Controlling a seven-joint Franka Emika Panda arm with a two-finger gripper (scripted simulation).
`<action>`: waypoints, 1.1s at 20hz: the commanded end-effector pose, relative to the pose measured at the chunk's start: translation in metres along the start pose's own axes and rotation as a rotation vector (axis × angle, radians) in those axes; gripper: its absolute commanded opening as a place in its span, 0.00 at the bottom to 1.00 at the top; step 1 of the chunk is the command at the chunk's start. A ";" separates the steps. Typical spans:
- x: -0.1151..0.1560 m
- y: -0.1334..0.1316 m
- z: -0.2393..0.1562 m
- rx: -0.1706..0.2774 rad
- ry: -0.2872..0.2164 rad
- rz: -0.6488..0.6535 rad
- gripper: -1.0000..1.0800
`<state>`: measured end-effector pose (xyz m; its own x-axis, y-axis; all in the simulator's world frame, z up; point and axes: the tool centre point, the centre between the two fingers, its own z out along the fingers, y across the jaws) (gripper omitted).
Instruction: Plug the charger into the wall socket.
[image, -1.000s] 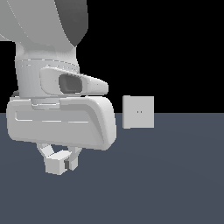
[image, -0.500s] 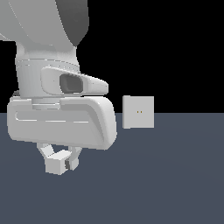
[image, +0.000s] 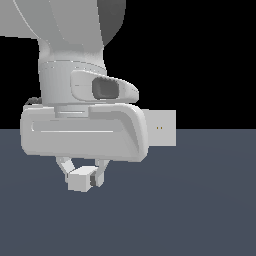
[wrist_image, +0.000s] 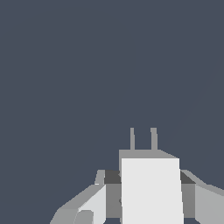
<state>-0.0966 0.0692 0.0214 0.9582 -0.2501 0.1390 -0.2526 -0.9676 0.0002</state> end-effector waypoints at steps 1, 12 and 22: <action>0.005 0.009 -0.004 0.003 0.001 -0.022 0.00; 0.040 0.062 -0.025 0.021 0.003 -0.159 0.00; 0.080 0.105 -0.044 0.040 0.002 -0.287 0.00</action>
<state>-0.0566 -0.0437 0.0725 0.9899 0.0129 0.1411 0.0129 -0.9999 0.0010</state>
